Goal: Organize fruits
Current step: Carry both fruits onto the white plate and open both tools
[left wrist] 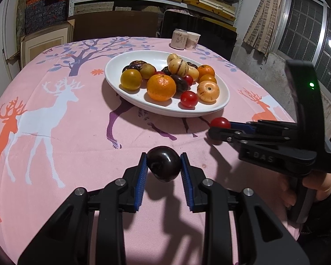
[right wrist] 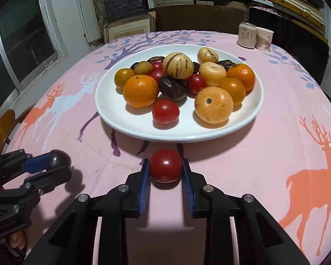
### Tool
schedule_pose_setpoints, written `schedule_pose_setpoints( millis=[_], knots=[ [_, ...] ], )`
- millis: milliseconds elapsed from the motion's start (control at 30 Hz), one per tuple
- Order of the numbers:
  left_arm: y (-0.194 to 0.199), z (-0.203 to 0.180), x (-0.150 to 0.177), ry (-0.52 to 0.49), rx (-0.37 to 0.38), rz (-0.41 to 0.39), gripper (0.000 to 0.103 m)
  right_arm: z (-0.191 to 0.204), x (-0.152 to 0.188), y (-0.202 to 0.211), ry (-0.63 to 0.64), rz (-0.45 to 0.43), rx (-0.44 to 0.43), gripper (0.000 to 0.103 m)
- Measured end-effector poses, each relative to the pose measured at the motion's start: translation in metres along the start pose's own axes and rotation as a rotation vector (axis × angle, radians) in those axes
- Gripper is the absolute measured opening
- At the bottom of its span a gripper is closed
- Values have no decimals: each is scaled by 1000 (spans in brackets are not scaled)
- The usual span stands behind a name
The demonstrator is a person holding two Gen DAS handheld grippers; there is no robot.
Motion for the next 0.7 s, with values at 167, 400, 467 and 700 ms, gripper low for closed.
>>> schedule_pose_setpoints(
  millis=[167,400,467,700],
  knots=[
    [3,-2,-2,-25,-18,-15,29,-9,8,26,-29,-28,-21,29],
    [6,-8,-4,-43,-36,-12,29,-27,2,65,-61,-90,-28,29],
    [9,-12,-7,-52,-40,-20,29,-30,-2,75,-69,-111,-33,29],
    [19,-27,-37,-102,-57,-63,29,-30,-29,93,-62,-169,-67,29]
  ],
)
Point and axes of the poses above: each gripper's, at about its wrist camera, not at the fingertips, and y roughly against the way its jaws point, z to its left, x to its underside, the point moved 10 cm from there along -y, roughly the way its jaws point, and after that the axes turned 11 degrees about -z, right-handed, at the moved point
